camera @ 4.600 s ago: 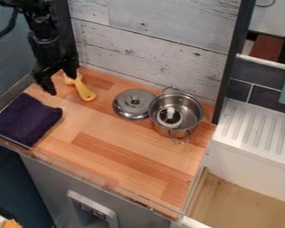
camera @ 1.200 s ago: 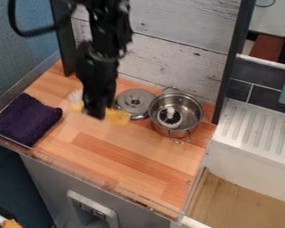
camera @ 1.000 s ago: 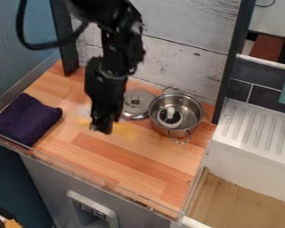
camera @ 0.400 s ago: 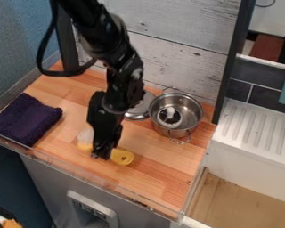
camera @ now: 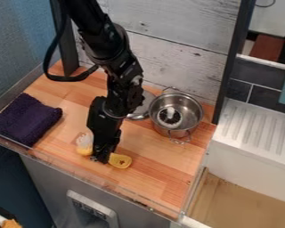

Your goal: Move the brush to the left of the table

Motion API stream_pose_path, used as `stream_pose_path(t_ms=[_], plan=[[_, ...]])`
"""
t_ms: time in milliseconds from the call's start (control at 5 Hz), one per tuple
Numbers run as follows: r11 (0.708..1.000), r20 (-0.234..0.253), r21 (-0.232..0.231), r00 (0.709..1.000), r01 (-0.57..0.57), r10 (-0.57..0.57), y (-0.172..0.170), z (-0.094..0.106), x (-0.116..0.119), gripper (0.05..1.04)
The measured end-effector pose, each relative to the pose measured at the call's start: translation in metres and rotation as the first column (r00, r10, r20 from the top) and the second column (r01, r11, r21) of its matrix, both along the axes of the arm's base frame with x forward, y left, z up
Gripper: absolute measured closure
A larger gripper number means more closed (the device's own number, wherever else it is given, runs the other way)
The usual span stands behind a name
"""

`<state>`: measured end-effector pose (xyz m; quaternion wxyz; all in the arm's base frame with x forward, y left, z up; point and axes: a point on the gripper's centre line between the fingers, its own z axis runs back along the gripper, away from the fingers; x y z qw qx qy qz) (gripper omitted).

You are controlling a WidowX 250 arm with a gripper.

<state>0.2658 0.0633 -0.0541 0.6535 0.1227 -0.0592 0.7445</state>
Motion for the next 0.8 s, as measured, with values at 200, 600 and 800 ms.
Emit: stream_pose_path(t_ms=[200,600,800], plan=[[1.000,-0.025,0.008,1.000,-0.007,0.007,0.002,0.002,-0.002,0.418],[1.000,0.021,0.003,1.000,-0.005,0.005,0.004,0.022,-0.010,0.070],[1.000,0.059,0.017,0.998,0.010,-0.011,0.006,0.039,-0.006,0.076]])
